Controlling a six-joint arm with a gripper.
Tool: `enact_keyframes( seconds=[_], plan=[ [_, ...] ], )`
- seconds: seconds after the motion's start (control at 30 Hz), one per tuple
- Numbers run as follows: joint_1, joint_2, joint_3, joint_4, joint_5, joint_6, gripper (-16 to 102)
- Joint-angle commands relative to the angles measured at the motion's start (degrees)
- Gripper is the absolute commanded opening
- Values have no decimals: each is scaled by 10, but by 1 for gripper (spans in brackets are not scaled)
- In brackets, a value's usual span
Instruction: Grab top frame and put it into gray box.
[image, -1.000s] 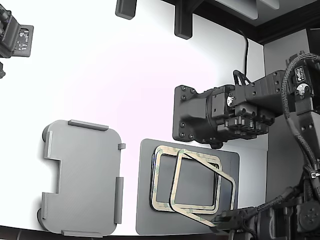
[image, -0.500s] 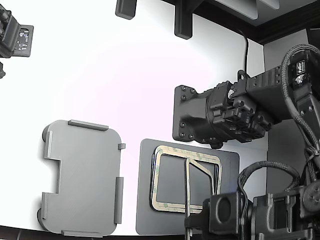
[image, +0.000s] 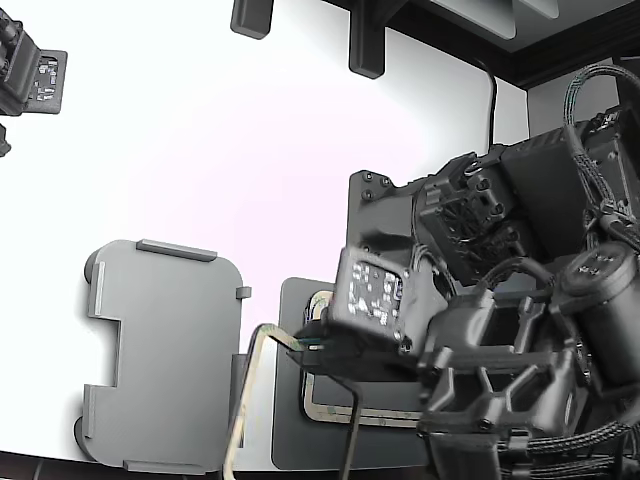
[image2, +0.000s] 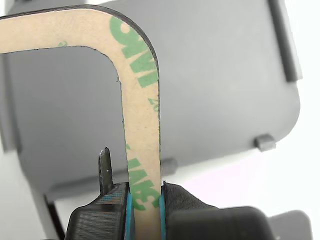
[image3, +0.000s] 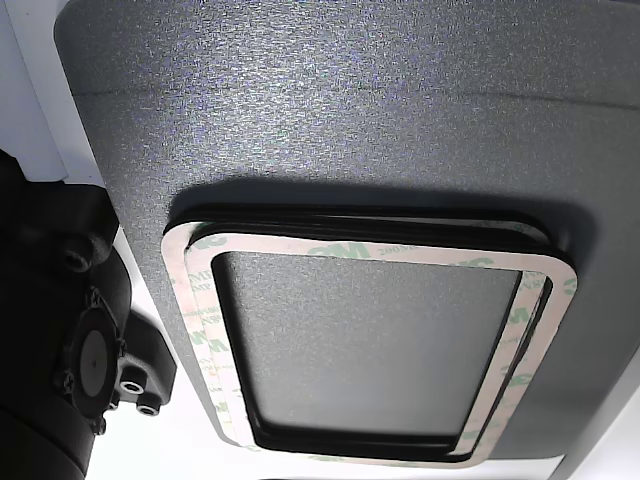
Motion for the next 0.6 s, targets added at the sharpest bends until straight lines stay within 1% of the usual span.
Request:
enact_keyframes(
  seconds=[0.0, 0.07, 0.13, 0.17, 0.27, 0.37, 0.57],
  plan=[
    [-27, -11, -20, 5, 48, 346, -13],
    [-44, -25, -22, 5, 30, 414, -13],
    [-63, -39, -27, 5, -4, 590, -13],
    [-72, -46, -28, 6, -16, 625, -13],
    [-96, -67, -29, 6, -63, 616, -13],
    [-101, -94, -39, 6, -109, 641, -13],
    [-106, -128, -49, 6, -156, 685, -13]
  ],
)
